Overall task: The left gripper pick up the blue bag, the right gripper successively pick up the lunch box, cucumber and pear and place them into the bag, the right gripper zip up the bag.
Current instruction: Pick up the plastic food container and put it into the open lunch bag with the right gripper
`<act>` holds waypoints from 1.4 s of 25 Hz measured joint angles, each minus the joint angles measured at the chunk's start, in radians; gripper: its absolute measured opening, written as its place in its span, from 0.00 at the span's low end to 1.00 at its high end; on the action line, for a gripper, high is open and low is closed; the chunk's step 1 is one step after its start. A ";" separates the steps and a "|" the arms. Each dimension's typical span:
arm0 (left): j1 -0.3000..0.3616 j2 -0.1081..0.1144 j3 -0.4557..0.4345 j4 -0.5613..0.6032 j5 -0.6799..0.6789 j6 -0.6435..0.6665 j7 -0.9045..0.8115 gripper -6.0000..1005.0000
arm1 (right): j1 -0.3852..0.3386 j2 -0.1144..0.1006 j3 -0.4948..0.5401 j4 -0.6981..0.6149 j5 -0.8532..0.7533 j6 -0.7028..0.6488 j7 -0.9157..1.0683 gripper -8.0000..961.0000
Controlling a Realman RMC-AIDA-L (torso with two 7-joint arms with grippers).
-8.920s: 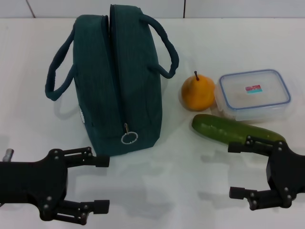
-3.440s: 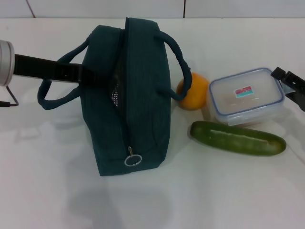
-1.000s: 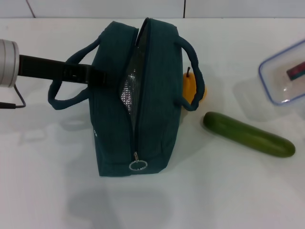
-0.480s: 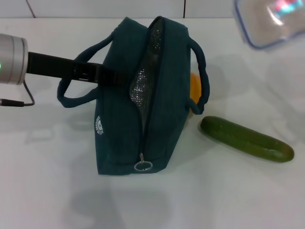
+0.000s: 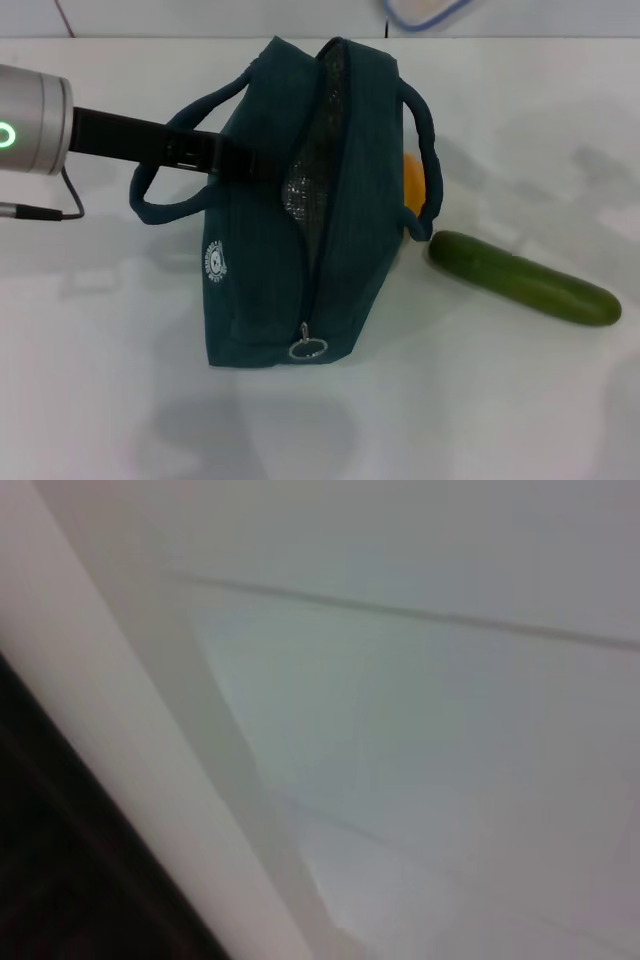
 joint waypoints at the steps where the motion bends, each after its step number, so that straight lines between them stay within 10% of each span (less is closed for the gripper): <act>1: -0.002 0.000 0.001 0.000 0.000 0.000 0.000 0.04 | 0.010 0.001 -0.024 -0.001 -0.001 0.015 -0.012 0.11; 25: 0.010 -0.002 0.029 -0.002 -0.031 -0.007 0.001 0.04 | 0.112 0.003 -0.219 0.005 0.003 0.200 -0.090 0.11; 35: 0.032 0.000 -0.021 -0.002 -0.031 -0.038 0.024 0.04 | 0.011 0.003 -0.292 -0.009 -0.004 0.249 -0.094 0.11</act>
